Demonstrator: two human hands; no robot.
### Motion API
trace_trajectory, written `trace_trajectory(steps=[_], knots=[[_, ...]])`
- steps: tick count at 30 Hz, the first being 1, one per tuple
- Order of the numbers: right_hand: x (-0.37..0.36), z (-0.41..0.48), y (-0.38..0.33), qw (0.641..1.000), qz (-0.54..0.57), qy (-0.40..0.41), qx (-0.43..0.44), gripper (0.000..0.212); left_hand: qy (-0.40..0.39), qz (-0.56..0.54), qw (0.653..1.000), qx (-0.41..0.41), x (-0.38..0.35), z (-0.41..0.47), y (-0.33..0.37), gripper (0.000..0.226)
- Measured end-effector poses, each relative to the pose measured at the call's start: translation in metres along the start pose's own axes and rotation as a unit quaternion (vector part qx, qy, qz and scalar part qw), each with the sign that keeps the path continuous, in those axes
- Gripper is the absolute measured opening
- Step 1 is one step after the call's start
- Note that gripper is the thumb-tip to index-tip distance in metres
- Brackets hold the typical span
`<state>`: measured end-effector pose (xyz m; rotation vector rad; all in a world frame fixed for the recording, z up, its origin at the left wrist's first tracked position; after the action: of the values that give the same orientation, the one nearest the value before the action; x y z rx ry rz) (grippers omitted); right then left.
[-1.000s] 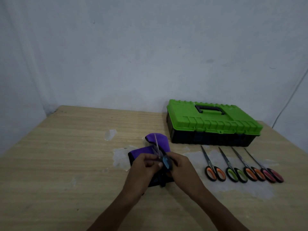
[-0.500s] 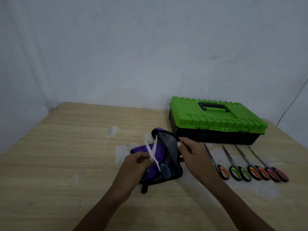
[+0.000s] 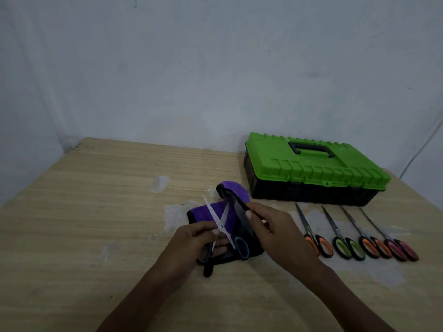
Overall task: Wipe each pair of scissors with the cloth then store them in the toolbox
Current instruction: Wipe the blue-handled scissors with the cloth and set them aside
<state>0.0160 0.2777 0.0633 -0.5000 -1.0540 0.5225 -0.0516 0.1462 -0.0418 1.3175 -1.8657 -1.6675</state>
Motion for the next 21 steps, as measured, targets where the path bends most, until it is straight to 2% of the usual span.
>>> trace_trajectory(steps=[4,8,11,13,18,21], knots=[[-0.018,-0.001,-0.007,0.996,-0.059,-0.051,0.048,0.023,-0.010,-0.017,1.000,0.006,-0.001,0.002,-0.001,0.020],[-0.056,-0.011,0.003,0.971,-0.182,-0.134,0.080,0.037,-0.011,-0.011,1.000,0.015,0.000,0.005,-0.007,0.021],[-0.066,-0.010,0.009,0.957,-0.249,-0.123,0.081,0.048,-0.017,-0.003,0.999,0.027,0.000,0.009,-0.010,0.021],[-0.069,0.000,0.013,0.960,-0.246,-0.112,0.073,0.050,-0.015,-0.002,0.999,0.035,0.000,0.009,-0.009,0.021],[-0.053,0.020,0.035,0.987,-0.144,-0.078,-0.001,0.036,0.014,0.001,0.999,0.045,0.003,0.008,-0.006,0.016],[-0.028,0.021,0.054,0.991,-0.120,-0.018,-0.063,0.028,0.028,-0.041,0.997,0.057,0.004,0.005,-0.005,0.012]])
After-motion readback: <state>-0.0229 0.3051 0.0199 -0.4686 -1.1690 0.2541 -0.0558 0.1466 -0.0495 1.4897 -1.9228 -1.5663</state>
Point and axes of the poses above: each hand's wrist, its own z-axis towards the middle knuckle, its own x-axis out of the back of the hand, y = z × x, the point moved 10 cm from there along z, towards the middle knuckle, and after that the axes turned 2 degrees about x, right-handed, at the moved point
